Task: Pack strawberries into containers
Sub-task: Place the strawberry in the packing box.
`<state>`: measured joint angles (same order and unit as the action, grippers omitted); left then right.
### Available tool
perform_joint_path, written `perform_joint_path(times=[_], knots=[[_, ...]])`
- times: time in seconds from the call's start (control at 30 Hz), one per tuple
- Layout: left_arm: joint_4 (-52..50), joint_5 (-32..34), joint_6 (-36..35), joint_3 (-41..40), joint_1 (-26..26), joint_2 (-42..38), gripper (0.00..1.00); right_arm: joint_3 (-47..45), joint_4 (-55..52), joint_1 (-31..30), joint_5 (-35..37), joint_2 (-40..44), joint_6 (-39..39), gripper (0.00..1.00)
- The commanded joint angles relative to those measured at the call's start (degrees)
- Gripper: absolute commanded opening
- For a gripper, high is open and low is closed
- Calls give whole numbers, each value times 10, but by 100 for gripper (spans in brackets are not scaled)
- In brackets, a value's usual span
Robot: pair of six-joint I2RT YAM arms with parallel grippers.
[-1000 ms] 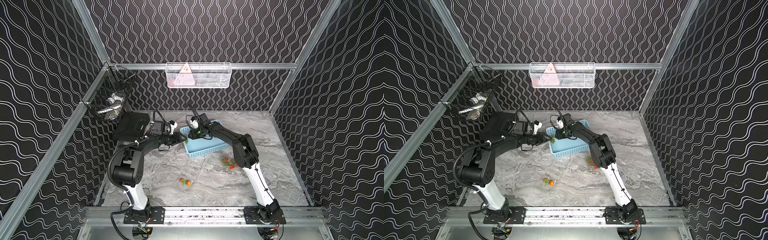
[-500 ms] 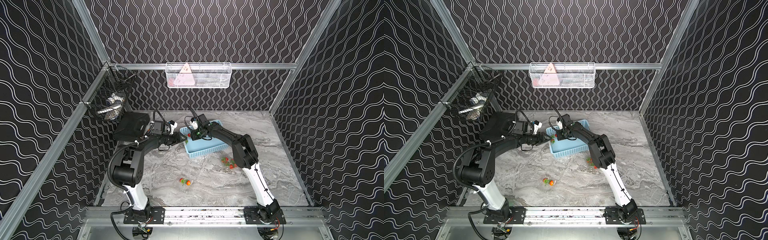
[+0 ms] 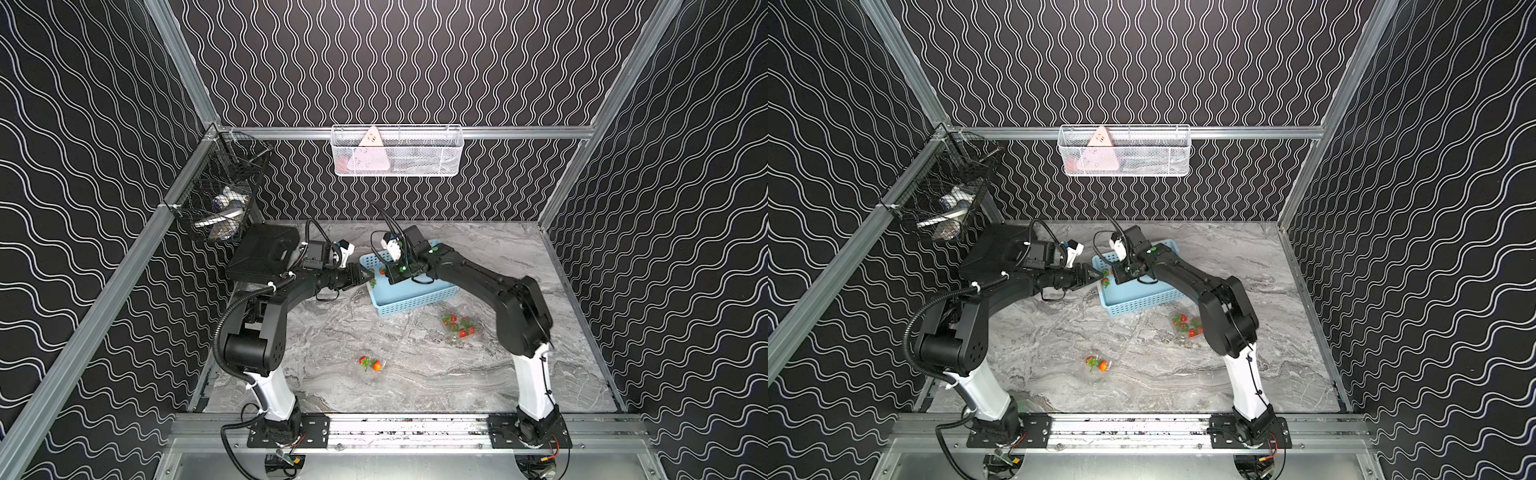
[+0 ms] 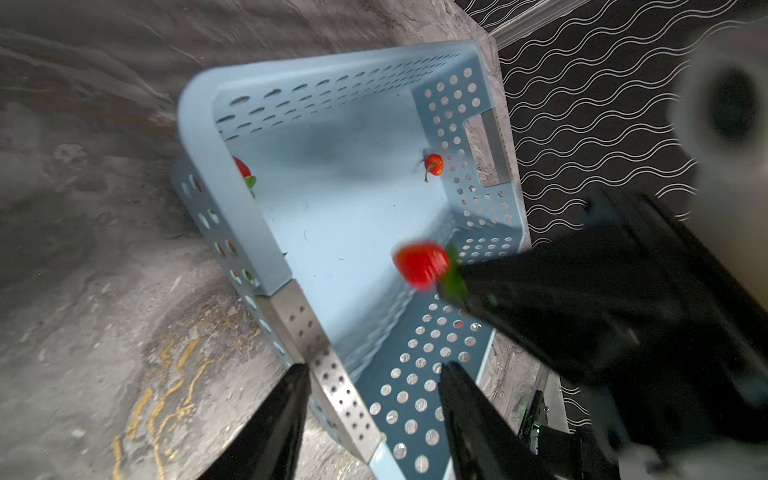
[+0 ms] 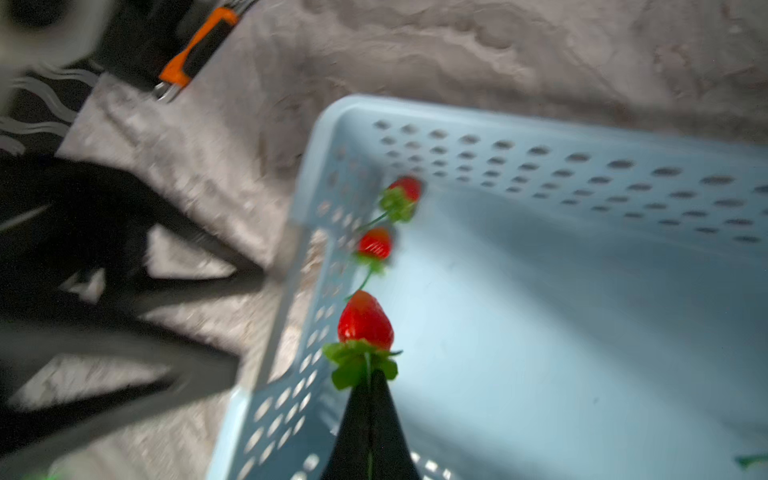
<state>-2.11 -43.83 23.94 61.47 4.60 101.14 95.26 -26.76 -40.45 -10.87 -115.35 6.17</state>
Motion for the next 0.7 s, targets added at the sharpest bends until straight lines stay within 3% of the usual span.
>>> perform_joint_path(times=[0.0,0.13,0.27,0.6,0.67], knots=[[11,-3,-3,0,-3,-8,56,-71,-4,-39,0,88,-6,0],[14,-4,-1,0,-4,-9,56,-149,-35,-107,-29,170,25,0],[12,-1,-1,-2,-5,-10,56,-211,-37,-169,-63,201,75,0],[16,-2,2,-5,-6,-11,56,-236,-42,-255,-79,146,107,0],[15,-3,2,-5,-7,-12,56,-231,-50,-260,-70,134,106,4]])
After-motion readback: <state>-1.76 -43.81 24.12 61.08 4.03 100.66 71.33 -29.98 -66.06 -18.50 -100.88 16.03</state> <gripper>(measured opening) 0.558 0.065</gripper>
